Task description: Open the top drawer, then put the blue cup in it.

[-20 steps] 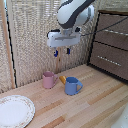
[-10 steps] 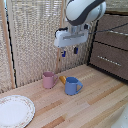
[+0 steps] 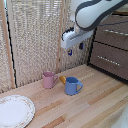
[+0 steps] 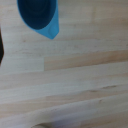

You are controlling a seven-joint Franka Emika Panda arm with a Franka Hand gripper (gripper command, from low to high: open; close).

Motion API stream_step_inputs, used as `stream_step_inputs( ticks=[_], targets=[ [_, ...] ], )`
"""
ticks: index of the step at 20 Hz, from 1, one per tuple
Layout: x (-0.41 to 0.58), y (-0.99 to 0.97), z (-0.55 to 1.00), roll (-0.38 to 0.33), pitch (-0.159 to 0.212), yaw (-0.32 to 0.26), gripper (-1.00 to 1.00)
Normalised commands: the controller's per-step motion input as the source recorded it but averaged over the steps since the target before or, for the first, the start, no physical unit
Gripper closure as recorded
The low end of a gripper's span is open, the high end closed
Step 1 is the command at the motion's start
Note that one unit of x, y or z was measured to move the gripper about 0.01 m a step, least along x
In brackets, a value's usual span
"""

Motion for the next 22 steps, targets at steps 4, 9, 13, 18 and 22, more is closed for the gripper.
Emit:
stream_step_inputs(
  ticks=[4, 9, 13, 18, 22],
  targets=[
    [-0.059, -0.16, -0.01, -0.375, -0.156, 0.171, -1.00],
    [-0.061, -0.19, -0.08, -0.375, -0.092, 0.138, -1.00],
    [-0.064, -0.22, -0.13, -0.375, -0.039, 0.110, -1.00],
    [-0.047, -0.23, -0.15, -0.375, -0.025, 0.098, -1.00],
    [-0.037, -0.21, -0.12, -0.375, -0.066, 0.115, -1.00]
  ],
)
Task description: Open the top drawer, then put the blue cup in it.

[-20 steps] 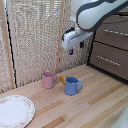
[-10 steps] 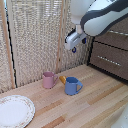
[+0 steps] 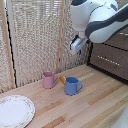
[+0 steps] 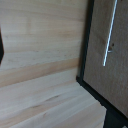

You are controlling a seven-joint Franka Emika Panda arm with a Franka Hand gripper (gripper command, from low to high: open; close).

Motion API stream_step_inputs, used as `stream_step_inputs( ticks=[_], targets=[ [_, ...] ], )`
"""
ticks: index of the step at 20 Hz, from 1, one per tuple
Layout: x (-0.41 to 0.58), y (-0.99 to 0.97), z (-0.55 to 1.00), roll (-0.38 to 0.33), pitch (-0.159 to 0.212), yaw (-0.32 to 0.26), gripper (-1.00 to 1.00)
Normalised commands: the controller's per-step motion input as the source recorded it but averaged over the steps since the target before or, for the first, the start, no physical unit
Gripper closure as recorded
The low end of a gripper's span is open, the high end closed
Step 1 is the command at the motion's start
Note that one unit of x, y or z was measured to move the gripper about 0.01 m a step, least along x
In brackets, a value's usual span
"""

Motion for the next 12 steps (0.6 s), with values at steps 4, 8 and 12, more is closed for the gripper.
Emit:
stream_step_inputs(
  ticks=[4, 8, 12],
  targets=[
    [0.002, -0.18, -0.07, -0.375, -0.057, 0.094, -1.00],
    [0.312, -0.06, 0.07, -0.375, 0.001, -0.023, -1.00],
    [0.174, 0.06, 0.20, -0.363, 0.000, -0.111, -1.00]
  ],
)
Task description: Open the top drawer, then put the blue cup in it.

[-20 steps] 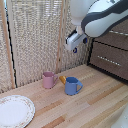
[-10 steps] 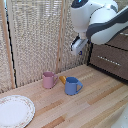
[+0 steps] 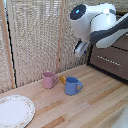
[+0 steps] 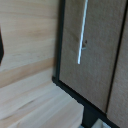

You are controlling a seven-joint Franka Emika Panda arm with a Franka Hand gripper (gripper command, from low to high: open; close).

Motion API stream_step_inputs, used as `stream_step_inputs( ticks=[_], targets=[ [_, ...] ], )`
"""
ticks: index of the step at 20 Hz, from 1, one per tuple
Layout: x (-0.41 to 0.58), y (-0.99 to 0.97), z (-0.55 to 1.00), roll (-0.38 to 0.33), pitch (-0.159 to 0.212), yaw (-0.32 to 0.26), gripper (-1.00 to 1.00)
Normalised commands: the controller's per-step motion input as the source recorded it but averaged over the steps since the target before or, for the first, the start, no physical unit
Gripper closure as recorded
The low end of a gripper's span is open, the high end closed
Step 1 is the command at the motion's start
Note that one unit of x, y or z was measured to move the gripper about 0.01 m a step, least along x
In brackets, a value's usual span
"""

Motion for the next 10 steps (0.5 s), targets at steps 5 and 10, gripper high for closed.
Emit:
stream_step_inputs(
  ticks=[5, 10],
  targets=[
    [0.032, 0.15, 0.35, -0.321, 0.000, -0.117, -1.00],
    [-0.073, 0.11, 0.25, -0.349, -0.041, -0.031, -1.00]
  ],
)
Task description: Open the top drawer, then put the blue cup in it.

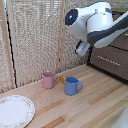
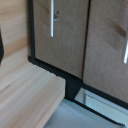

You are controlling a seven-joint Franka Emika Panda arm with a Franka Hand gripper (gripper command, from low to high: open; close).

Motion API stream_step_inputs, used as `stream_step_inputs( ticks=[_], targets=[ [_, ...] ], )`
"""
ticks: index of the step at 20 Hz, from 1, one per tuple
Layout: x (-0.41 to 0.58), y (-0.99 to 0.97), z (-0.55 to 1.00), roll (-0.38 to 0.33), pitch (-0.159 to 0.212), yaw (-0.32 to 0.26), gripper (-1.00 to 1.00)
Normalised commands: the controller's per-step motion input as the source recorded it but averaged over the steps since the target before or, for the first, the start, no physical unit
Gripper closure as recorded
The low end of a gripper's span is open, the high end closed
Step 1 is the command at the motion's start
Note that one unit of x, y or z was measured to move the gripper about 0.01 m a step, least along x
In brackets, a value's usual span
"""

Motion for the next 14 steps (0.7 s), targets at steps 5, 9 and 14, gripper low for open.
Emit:
stream_step_inputs(
  ticks=[5, 9, 14],
  targets=[
    [-0.144, -0.05, 0.00, -0.375, -0.133, 0.043, -1.00],
    [-0.011, -0.25, 0.00, -0.354, -0.156, 0.143, -1.00],
    [0.000, -0.27, 0.00, -0.319, -0.132, 0.138, -1.00]
  ],
)
